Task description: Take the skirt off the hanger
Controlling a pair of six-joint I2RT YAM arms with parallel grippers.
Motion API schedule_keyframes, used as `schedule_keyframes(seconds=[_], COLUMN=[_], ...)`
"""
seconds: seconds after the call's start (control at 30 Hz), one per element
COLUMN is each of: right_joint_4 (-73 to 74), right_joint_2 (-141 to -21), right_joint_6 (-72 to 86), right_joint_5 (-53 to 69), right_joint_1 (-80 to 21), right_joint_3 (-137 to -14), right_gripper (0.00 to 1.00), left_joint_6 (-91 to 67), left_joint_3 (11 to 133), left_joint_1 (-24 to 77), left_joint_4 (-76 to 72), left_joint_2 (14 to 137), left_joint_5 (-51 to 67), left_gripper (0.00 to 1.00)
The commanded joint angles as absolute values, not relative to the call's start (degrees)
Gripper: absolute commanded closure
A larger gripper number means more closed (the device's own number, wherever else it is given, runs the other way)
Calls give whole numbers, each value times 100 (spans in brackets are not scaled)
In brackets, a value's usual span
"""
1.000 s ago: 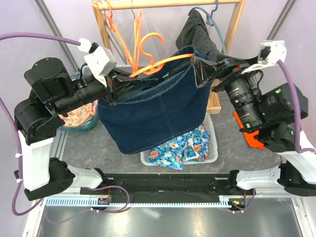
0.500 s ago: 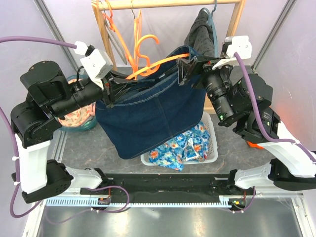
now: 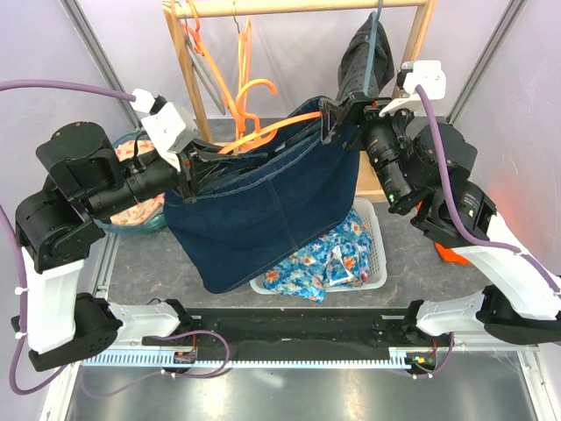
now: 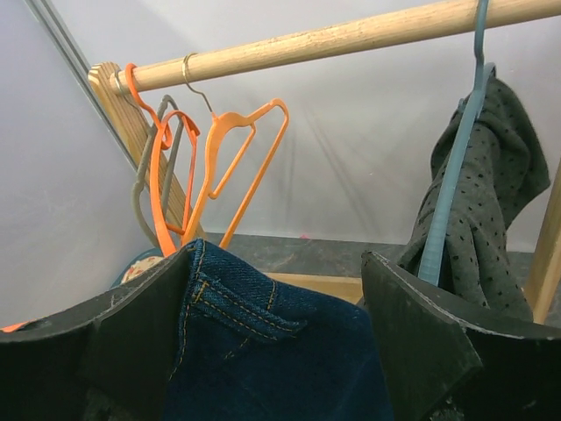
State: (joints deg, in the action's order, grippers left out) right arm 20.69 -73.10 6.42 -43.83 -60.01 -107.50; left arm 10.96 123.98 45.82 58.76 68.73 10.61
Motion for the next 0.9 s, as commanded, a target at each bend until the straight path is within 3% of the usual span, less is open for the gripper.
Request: schedule_keyframes(seconds=[0.0,0.07,0.13,0.17,0.2,0.3,0.5,0.6,0.73,0.87], right_joint_4=[2205,2259,2285,2285,2294,2285,2294,2469,3163,3156], right_joint_2=[-7383,-7400,-7374,-7365,-7365,-7383,-7584,-7874,-8630,-8912], right_joint_6=[940,1089,1195,1239,1318,1432,1371,1354,1407,1221], right_joint_5=[-4079,-3973,-3894,-3798,-3806,-3797,-3438,-2895,-2329,-2531], right_joint_1=[-5845,-5818,-5766,-5748,-5739,-5730,-5713,-5730,-5958,-6749], right_joint_3=[-10696,-10627,-10530,-10434,-10398,-10275,-10642,-11301,-13047,-13438], right_gripper=[15,17,29,39,65,88,96,98,100,100], left_joint_6=[976,984,984,993,993,1011,1353,1450,1450,1476], left_joint_3=[12533,12533,12516,12516,12507,12454,12296,12270,12269,12287], left_joint_1=[4588,4579,4579,4579,4579,4579,4588,4579,4597,4614], left_joint_4=[5265,5256,5265,5265,5265,5265,5536,5817,5845,5827], left_joint_2=[6785,6776,6794,6785,6785,6776,6855,6978,7092,7251], left_joint_5=[1151,1160,1169,1160,1160,1160,1213,1318,1468,1520], left_gripper=[98,98,98,98,98,98,98,98,98,98])
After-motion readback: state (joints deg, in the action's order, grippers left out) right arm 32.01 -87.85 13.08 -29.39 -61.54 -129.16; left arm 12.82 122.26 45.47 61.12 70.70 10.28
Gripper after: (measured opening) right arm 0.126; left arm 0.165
